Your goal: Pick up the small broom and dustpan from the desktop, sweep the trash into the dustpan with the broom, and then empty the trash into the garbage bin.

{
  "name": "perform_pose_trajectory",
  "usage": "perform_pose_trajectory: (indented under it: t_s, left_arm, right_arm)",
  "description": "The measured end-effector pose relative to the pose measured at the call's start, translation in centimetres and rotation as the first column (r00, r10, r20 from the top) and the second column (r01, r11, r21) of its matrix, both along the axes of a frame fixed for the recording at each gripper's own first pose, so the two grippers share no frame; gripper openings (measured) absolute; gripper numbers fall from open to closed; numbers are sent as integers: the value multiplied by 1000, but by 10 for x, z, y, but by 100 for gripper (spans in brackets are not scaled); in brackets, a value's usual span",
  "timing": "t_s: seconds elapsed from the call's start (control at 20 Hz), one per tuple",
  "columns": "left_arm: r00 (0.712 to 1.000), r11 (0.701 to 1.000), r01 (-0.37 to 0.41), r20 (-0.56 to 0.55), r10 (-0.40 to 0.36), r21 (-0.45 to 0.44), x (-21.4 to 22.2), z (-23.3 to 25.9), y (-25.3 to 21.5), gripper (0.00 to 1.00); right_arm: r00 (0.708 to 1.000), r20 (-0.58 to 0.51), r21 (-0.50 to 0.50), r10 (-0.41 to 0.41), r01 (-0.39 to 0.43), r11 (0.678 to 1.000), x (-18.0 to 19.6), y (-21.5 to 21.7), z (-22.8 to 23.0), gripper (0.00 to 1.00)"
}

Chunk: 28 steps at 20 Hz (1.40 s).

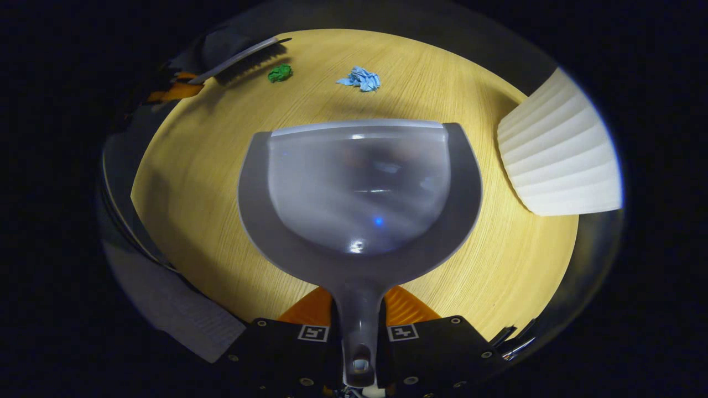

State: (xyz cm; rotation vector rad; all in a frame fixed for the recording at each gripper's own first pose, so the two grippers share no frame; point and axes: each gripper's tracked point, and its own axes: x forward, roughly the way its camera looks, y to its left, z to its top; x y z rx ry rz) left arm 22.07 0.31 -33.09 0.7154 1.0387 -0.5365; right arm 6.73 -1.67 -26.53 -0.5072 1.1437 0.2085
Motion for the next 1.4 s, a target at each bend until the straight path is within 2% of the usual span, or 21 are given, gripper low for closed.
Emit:
perform_pose_trajectory:
  t_s: [0.2, 0.4, 0.6, 0.85, 1.1, 1.4]
  left_arm:
    - [999, 999, 37, -22, -36, 28, 25, -31, -26, 11]
    - [995, 995, 101, -11, -101, 17, 45, -46, -83, 11]
    - [981, 981, 192, -14, -192, 6, 42, -49, -136, 10]
    - [963, 963, 255, -65, -261, -92, 11, -56, -207, 11]
    - [955, 952, 228, -142, -259, -202, -24, -50, -237, 10]
    - [979, 969, 159, -95, -179, -191, -3, -38, -212, 11]
  right_arm:
    - [1000, -10, 0, 20, -20, 1000, 4, 1, 4, 24]
    - [999, -12, 0, 36, -36, 999, 10, 3, 5, 24]
    - [999, -20, 9, 47, -47, 999, 15, 2, 1, 24]
    - [998, -19, 16, 54, -54, 998, 15, 0, 1, 24]
    - [999, 3, 16, 42, -42, 999, 13, 0, 2, 24]
    - [999, -2, 34, 33, -33, 999, 11, 0, 1, 24]
